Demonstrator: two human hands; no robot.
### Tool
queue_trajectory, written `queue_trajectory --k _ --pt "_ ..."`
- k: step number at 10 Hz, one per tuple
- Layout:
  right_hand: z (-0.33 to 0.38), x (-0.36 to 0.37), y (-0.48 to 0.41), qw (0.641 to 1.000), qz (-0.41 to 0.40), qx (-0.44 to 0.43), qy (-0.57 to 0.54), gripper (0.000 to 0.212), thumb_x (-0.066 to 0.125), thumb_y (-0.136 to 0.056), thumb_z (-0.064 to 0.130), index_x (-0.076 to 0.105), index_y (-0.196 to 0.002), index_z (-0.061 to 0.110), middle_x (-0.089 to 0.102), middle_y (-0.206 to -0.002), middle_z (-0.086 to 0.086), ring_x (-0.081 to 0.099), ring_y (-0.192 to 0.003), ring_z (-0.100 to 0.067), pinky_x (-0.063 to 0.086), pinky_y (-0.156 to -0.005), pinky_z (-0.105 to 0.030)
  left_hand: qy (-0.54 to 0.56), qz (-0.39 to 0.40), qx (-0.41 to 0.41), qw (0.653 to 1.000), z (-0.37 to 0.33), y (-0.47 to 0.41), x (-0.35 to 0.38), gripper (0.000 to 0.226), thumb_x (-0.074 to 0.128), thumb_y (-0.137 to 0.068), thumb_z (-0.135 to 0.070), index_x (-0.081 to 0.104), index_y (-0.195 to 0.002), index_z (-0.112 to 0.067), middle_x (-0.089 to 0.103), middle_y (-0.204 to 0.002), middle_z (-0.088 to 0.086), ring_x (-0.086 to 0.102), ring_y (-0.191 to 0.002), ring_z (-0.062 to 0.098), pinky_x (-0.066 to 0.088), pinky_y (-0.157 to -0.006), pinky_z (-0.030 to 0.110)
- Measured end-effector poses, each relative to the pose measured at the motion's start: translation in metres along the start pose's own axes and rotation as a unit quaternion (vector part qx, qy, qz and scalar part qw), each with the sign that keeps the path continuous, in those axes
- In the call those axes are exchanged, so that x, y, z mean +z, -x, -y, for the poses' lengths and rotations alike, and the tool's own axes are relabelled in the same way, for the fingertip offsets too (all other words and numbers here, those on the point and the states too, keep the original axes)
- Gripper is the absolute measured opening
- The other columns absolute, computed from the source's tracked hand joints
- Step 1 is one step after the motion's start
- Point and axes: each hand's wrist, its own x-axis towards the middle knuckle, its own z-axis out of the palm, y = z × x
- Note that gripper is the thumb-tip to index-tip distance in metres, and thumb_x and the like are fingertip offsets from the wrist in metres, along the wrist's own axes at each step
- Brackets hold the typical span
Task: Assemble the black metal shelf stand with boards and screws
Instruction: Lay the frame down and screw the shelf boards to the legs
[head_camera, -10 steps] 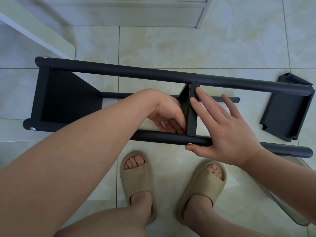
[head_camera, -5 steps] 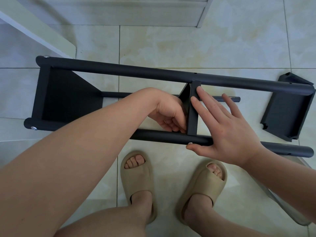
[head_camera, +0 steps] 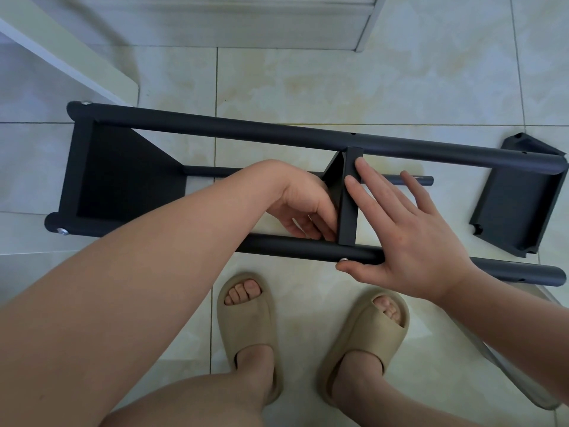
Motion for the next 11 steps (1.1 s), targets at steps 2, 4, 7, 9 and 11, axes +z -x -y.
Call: queue_trajectory --k 2,4,7,9,11 --pt "-0.0008 0.0009 0.0002 1.0 0.002 -0.002 0.003 0.101 0.05 -0.086 0.076 0.034 -0.155 0.005 0.022 -0.165 -0.015 0.04 -0.145 -0.028 0.026 -0.119 -0.06 0.0 -0.012 0.005 1.0 -0.001 -0.0024 0.0014 0.005 0.068 -0.089 -0.008 0.07 -0.092 -0.012 0.068 -0.072 -0.003 0.059 -0.066 0.01 0.05 -0.076 0.025" --pt "-0.0004 0.0013 0.0002 1.0 -0.004 -0.002 0.0 0.101 0.052 -0.085 0.075 0.034 -0.155 0.005 0.023 -0.165 -0.015 0.041 -0.145 -0.028 0.026 -0.119 -0.059 0.012 -0.006 0.015 1.0 -0.0015 -0.0015 0.0034 0.012 0.065 -0.09 -0.003 0.069 -0.101 -0.006 0.066 -0.081 0.003 0.057 -0.075 0.014 0.046 -0.087 0.031" --pt "-0.0004 0.0005 0.0002 1.0 -0.001 0.0 0.0 0.101 0.051 -0.085 0.076 0.034 -0.155 0.005 0.023 -0.165 -0.014 0.041 -0.145 -0.028 0.026 -0.119 -0.059 0.025 0.007 0.024 0.999 0.0007 0.0011 -0.0004 0.017 0.064 -0.089 0.0 0.071 -0.087 -0.016 0.068 -0.077 -0.004 0.059 -0.074 0.011 0.049 -0.08 0.027" --pt "-0.001 0.0016 0.0007 1.0 -0.003 -0.001 -0.001 0.1 0.049 -0.086 0.076 0.034 -0.155 0.005 0.022 -0.165 -0.014 0.041 -0.145 -0.028 0.025 -0.119 -0.059 -0.024 -0.006 -0.021 0.999 -0.0004 0.0011 -0.0001 0.012 0.072 -0.087 -0.02 0.077 -0.077 -0.026 0.072 -0.086 -0.007 0.06 -0.08 0.012 0.048 -0.079 0.027" --pt "-0.0012 0.0025 0.0006 1.0 -0.004 -0.003 0.001 0.1 0.05 -0.086 0.076 0.034 -0.155 0.005 0.023 -0.165 -0.015 0.041 -0.145 -0.028 0.026 -0.119 -0.059 -0.006 -0.012 -0.01 1.0 -0.0019 -0.0023 0.0004 0.017 0.07 -0.089 -0.01 0.072 -0.074 -0.019 0.068 -0.069 -0.006 0.058 -0.063 0.007 0.047 -0.069 0.022"
